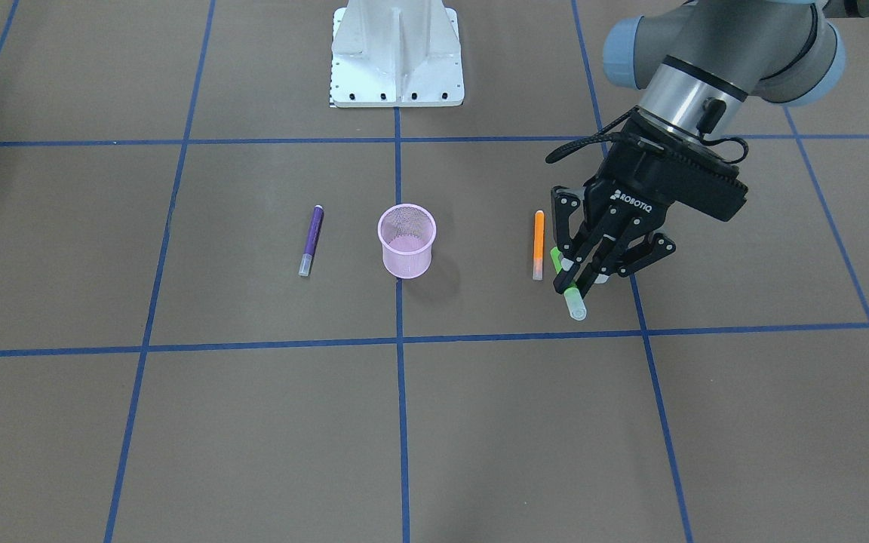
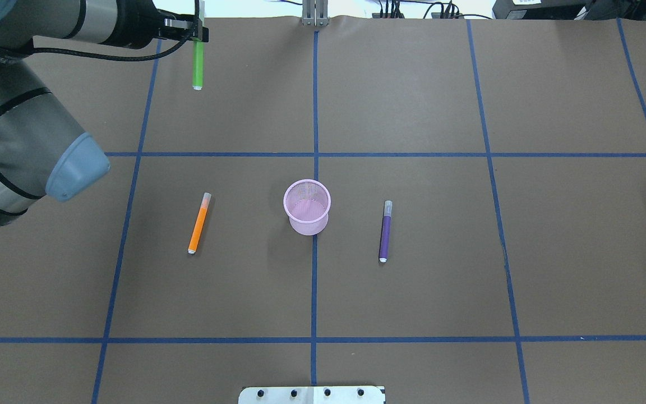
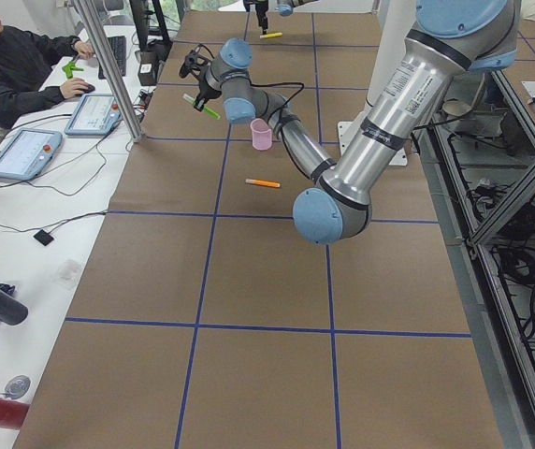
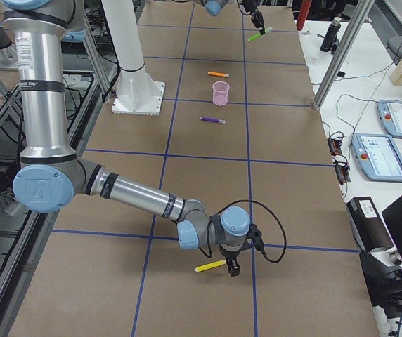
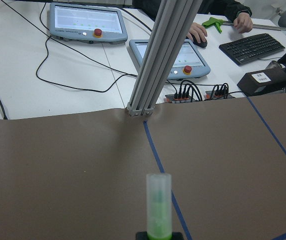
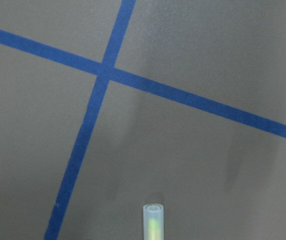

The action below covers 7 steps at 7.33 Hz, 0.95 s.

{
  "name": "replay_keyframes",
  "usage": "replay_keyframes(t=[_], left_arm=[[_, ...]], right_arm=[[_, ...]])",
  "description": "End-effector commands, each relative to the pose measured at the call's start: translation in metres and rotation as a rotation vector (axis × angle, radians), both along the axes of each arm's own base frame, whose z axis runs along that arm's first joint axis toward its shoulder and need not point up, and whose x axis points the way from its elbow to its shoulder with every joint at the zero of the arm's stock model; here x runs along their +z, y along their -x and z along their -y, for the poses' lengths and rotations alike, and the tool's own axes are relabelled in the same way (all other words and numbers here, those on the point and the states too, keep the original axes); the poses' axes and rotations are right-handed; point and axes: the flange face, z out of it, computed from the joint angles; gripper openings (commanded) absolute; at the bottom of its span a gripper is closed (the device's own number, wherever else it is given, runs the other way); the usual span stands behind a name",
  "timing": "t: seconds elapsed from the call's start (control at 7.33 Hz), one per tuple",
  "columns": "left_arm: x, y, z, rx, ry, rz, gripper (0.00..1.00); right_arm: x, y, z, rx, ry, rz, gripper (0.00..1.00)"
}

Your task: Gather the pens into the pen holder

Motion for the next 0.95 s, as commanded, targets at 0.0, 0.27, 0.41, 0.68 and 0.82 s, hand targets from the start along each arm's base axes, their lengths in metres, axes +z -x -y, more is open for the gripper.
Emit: replay_keyframes(t=[0.0,0.27,0.41,0.68,0.82], left_arm=[[0.0,0.0,0.0,0.001,-0.004,0.001,0.0],[0.0,0.0,0.0,0.001,-0.005,0.002,0.0],[0.0,0.0,0.0,0.002,-0.007,0.003,0.0],[0.001,0.0,-0.001,0.003,-0.005,0.004,0.0],[0.001,0.0,0.0,0.003,-0.004,0.005,0.0]], right_arm=[[0.001,0.006,0.0,-0.013,0.004,0.004,0.72],[0.002,0.013,-0.001,-0.027,0.004,-0.001,0.72],[0.002,0.018,0.0,-0.037,0.004,-0.001,0.71],[0.006,0.019,-0.002,-0.039,0.012,-0.004,0.67],[0.008,0.019,-0.003,-0.041,0.017,-0.004,0.66]])
